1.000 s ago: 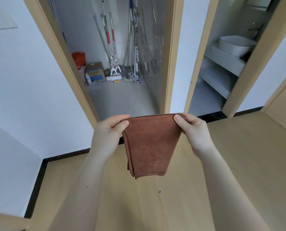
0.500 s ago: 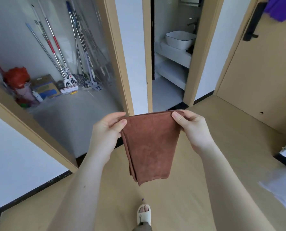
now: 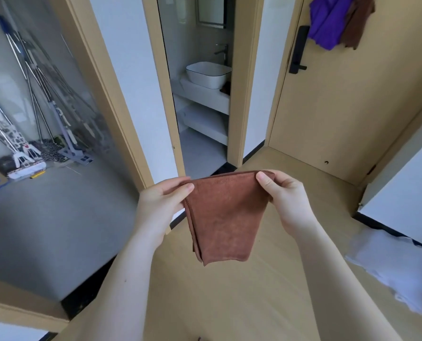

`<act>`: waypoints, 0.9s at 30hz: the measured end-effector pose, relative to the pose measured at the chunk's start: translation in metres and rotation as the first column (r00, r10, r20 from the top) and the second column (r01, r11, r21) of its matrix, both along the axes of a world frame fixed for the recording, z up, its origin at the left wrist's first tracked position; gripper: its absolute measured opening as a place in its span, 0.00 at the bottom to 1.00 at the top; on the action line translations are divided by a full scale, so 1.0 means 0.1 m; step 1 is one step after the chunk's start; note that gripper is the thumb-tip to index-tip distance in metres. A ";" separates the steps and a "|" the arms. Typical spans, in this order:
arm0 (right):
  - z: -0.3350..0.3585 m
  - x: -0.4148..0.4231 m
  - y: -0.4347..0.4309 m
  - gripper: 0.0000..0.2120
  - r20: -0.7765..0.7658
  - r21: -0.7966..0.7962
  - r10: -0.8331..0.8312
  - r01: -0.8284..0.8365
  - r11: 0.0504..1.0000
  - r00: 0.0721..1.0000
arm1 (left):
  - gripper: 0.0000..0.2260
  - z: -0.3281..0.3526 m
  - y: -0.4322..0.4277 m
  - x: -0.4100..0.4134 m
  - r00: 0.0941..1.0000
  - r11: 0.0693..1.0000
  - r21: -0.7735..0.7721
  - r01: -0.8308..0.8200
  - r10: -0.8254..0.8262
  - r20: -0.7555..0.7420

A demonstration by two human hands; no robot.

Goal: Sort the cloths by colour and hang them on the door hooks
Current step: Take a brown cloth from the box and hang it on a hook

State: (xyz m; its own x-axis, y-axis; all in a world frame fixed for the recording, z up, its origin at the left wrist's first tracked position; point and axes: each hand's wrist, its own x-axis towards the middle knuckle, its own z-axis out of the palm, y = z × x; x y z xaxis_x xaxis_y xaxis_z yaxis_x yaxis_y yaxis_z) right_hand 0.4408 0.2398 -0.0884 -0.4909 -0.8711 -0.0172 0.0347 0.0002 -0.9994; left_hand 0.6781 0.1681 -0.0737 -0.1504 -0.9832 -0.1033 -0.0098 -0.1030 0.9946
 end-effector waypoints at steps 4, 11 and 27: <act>0.03 -0.03 -0.20 0.06 -0.019 -0.006 -0.056 0.056 0.998 0.998 | 0.07 0.01 -0.32 -0.07 0.999 0.999 -0.018 0.046 -0.046 -0.010; 0.03 -0.16 -0.50 0.06 -0.053 0.016 -0.111 0.112 0.994 0.992 | 0.08 -0.05 -0.72 -0.29 0.998 0.998 -0.047 0.052 -0.053 -0.031; -0.07 -1.30 -1.20 0.06 -0.046 -0.001 -0.154 0.155 0.988 0.987 | 0.09 -0.06 -1.52 -1.43 0.995 0.989 -0.115 0.094 -0.095 -0.001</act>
State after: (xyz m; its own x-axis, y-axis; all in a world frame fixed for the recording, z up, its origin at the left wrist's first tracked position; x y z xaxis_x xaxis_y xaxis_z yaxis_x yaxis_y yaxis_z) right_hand 0.3112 0.1196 -0.0954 -0.6199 -0.7847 0.0063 -0.0113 0.0009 -0.9999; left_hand 0.5348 0.0161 -0.0796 -0.2438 -0.9698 0.0102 -0.0078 0.0124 0.9999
